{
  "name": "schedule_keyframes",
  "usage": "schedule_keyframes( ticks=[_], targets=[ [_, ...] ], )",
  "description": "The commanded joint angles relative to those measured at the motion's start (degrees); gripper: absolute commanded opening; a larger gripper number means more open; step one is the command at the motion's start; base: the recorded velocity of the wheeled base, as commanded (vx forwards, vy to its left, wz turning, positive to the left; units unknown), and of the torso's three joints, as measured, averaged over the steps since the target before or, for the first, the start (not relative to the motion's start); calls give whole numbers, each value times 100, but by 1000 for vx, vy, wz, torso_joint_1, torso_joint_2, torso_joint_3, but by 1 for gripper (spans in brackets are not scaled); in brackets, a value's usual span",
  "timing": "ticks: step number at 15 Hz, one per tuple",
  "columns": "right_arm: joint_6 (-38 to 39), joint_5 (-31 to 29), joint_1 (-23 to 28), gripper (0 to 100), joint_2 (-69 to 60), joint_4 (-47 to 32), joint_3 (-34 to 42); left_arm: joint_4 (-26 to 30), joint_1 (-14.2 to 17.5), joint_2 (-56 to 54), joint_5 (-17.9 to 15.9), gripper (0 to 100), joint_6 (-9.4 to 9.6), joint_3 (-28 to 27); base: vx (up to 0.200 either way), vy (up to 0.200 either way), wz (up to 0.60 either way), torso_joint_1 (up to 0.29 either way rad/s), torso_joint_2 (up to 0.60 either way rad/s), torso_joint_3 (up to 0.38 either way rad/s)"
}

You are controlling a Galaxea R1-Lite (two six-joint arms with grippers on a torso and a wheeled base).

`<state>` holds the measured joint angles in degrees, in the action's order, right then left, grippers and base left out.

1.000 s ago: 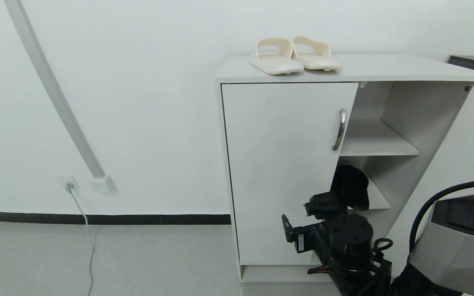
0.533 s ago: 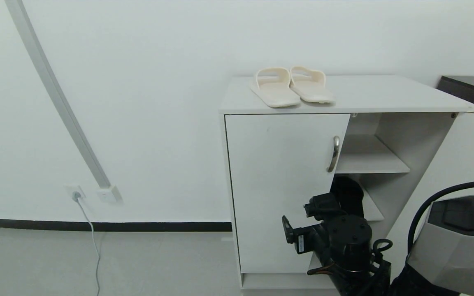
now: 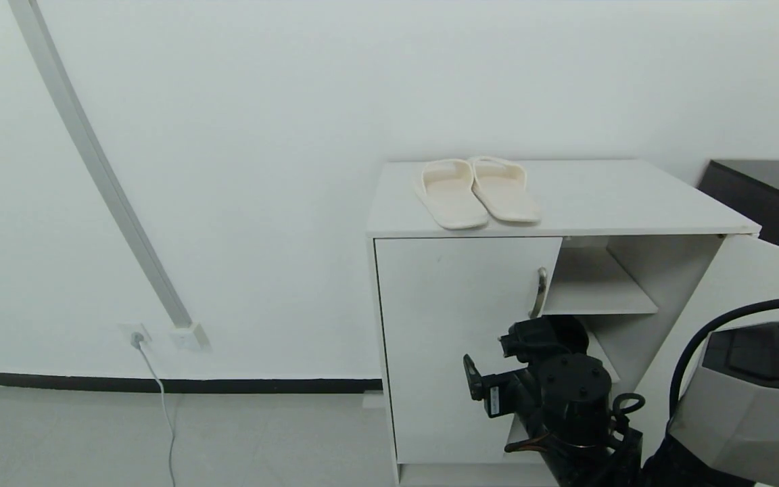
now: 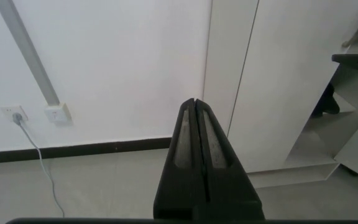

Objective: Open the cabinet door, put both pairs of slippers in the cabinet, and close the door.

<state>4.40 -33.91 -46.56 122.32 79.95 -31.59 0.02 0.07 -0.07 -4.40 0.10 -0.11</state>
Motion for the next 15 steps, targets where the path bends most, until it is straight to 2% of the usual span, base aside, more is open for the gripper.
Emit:
schedule_keyframes(
  ticks=[1, 15],
  targets=[
    [-1, -1, -3, 100, 11, 3, 3, -2, 1, 7, 1, 0, -1, 2, 0, 0, 0, 193, -510, -315],
    [-45, -10, -3, 100, -6, 39, -23, 6, 1, 7, 1, 0, -1, 2, 0, 0, 0, 235, -548, -317]
  ],
)
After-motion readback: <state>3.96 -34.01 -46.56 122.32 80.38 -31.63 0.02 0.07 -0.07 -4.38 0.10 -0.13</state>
